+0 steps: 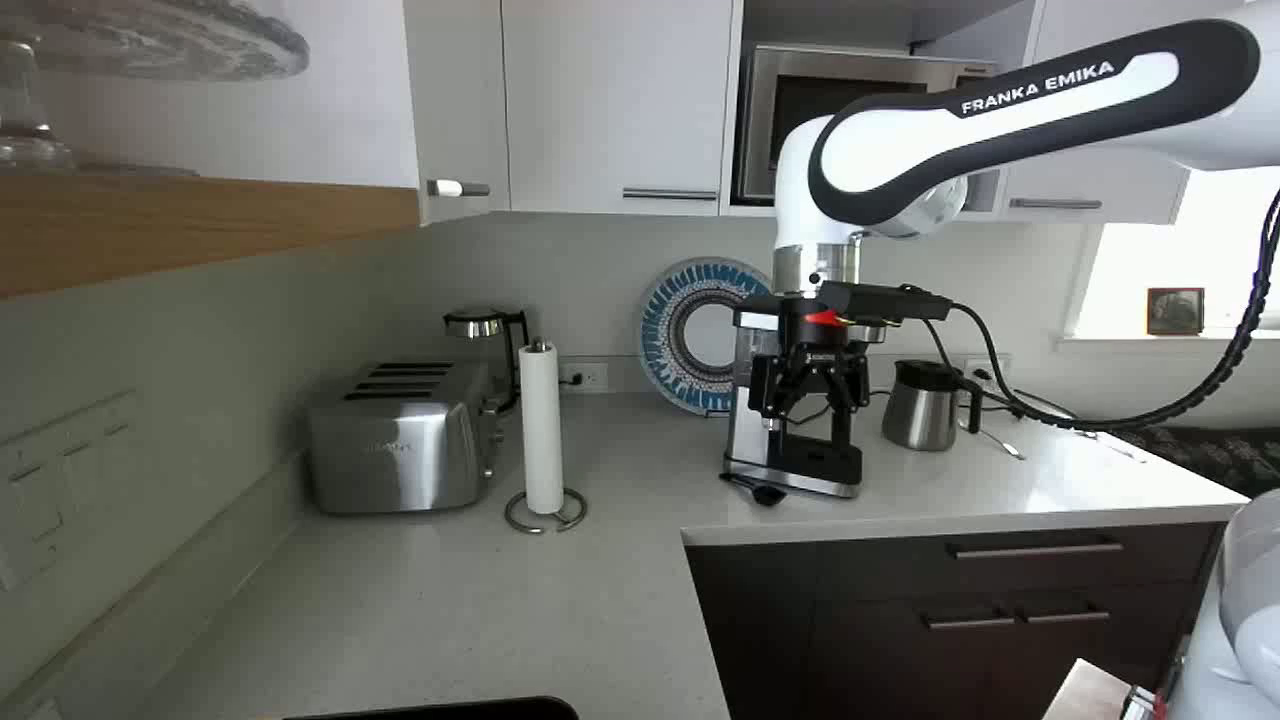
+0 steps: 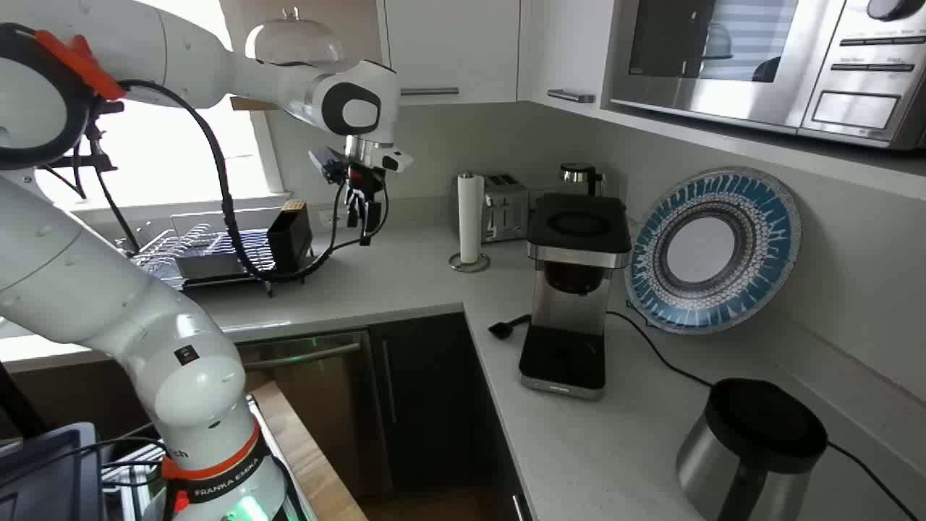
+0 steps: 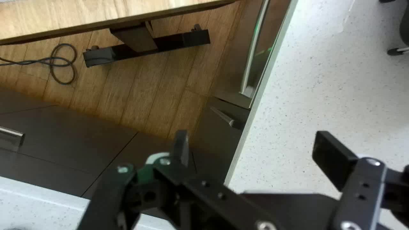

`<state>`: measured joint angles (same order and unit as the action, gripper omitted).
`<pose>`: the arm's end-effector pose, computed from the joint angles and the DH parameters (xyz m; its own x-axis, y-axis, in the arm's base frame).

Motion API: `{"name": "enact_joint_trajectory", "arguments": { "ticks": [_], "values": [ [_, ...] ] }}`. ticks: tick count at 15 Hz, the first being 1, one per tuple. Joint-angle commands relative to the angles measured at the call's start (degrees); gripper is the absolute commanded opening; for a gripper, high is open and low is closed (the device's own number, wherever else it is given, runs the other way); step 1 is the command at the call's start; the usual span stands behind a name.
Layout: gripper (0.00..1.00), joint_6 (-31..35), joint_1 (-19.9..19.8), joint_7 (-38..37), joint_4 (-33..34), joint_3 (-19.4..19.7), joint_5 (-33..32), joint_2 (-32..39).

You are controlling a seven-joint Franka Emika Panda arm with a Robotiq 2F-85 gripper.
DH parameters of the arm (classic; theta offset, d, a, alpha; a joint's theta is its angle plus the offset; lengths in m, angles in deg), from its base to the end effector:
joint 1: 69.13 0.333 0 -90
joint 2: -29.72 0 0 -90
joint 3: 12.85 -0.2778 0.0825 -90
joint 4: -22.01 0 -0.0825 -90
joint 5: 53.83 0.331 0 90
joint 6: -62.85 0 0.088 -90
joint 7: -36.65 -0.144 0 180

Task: Move the black spoon to the left

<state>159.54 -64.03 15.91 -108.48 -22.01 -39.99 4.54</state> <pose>0.3453 0.1236 0.4556 0.9649 -0.1654 -0.2038 -0.1883 -0.9772 -0.0983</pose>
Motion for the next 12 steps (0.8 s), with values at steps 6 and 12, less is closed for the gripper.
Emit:
{"name": "enact_joint_trajectory", "arguments": {
  "ticks": [6,12],
  "values": [
    [1.0,-0.1,-0.3,0.1,0.1,-0.2,0.1,0.0],
    [1.0,0.1,-2.9,-4.9,4.5,-0.7,-2.8,7.1]
  ]
}}
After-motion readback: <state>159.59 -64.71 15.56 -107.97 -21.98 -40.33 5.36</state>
